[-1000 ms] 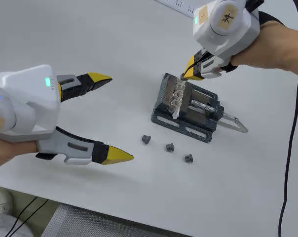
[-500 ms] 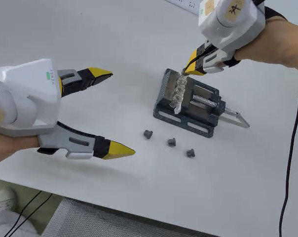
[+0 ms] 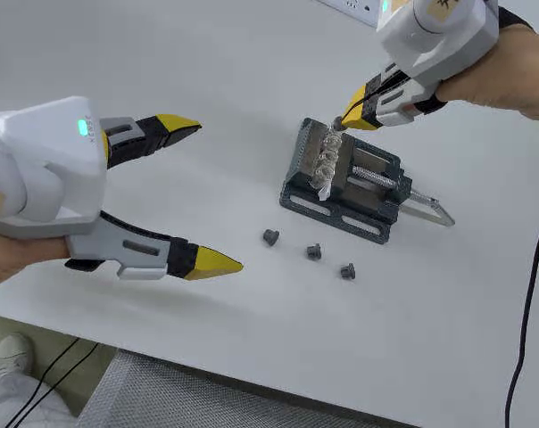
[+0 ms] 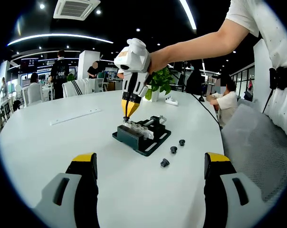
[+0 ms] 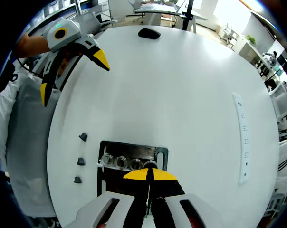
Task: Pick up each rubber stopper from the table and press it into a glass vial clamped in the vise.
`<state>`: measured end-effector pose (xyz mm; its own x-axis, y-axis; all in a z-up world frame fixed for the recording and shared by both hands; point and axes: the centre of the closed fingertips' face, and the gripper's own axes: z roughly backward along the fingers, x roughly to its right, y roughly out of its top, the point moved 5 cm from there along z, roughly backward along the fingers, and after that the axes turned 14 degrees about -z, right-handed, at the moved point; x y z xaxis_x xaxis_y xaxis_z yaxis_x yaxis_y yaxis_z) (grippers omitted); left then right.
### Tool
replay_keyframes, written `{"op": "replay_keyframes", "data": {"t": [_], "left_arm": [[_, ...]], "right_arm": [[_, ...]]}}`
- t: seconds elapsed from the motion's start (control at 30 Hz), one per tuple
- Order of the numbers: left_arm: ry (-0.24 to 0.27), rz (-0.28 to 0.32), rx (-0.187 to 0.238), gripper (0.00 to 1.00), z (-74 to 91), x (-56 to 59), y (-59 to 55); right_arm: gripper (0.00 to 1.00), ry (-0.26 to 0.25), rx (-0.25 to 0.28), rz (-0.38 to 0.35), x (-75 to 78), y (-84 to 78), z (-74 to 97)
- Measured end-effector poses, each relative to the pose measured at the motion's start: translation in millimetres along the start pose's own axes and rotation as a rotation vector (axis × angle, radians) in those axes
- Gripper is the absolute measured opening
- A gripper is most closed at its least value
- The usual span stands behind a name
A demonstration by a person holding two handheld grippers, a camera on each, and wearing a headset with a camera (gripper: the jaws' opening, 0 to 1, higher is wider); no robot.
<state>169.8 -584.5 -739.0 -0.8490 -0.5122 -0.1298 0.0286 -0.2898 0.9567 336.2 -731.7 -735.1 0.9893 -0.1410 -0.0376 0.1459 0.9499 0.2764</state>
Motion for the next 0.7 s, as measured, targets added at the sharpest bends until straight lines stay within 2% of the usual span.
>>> {"op": "replay_keyframes", "data": {"t": [0.27,0.4,0.57,0.7], "left_arm": [[-0.004,-0.002,-0.002,0.93,-1.8,1.0,-1.2],[-0.005,-0.002,-0.004,0.92,-1.3,0.1,-2.0],[-0.005,0.0,0.001,0.92,-2.5,-1.8,-1.2],[-0.008,-0.001,0.005,0.92,-4.4,-1.5,-0.4]], "right_arm": [[0.0,-0.004,-0.01,0.014,-0.1,-0.5,-1.1],[0.0,-0.016,-0.025,0.05,-2.0,1.0,-2.8],[0.0,-0.01,-0.03,0.038,0.3,2.9,-3.5],[0.0,-0.005,-0.061,0.052,0.7,3.0,-4.5]]}}
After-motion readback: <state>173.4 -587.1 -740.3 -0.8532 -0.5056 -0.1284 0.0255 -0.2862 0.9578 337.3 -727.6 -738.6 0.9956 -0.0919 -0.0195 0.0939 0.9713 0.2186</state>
